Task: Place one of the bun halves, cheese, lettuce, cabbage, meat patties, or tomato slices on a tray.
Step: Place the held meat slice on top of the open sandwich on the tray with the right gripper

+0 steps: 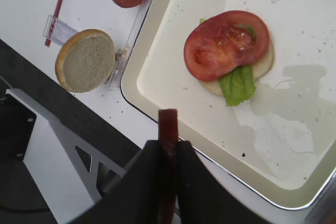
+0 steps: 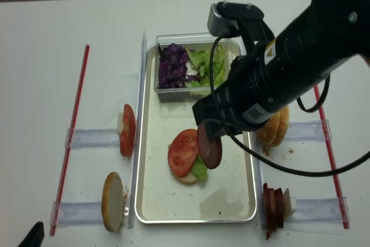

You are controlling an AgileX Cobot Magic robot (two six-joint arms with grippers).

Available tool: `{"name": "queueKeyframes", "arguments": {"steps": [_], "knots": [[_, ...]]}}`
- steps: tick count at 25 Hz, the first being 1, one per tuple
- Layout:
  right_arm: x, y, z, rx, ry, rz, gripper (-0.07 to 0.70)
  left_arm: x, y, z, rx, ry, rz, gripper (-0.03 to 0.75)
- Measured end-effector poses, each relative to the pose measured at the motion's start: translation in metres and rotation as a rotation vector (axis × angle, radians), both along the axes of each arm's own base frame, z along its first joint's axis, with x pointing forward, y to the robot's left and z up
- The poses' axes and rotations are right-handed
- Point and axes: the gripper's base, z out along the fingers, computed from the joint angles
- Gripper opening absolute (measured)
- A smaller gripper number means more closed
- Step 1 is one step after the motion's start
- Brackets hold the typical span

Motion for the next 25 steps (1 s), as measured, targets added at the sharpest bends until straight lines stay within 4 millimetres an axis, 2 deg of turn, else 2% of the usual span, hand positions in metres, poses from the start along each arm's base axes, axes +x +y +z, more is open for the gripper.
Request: {"name": "queueKeyframes", "arguments": {"steps": [9,17,25], "knots": [[0.019,0.010,-0.017,0.106,0.043,0.043,0.108,0.000,0.000,0.000,0.000,0.000,0.000,0.545],[0.041,-0.001,-0.021,0.250,0.079,0.051,0.108,0.000,0.000,0.000,0.000,0.000,0.000,0.545],[0.044,0.000,-0.029,0.331,0.133,0.140,0.106,0.000,0.000,0.000,0.000,0.000,0.000,0.545]]}}
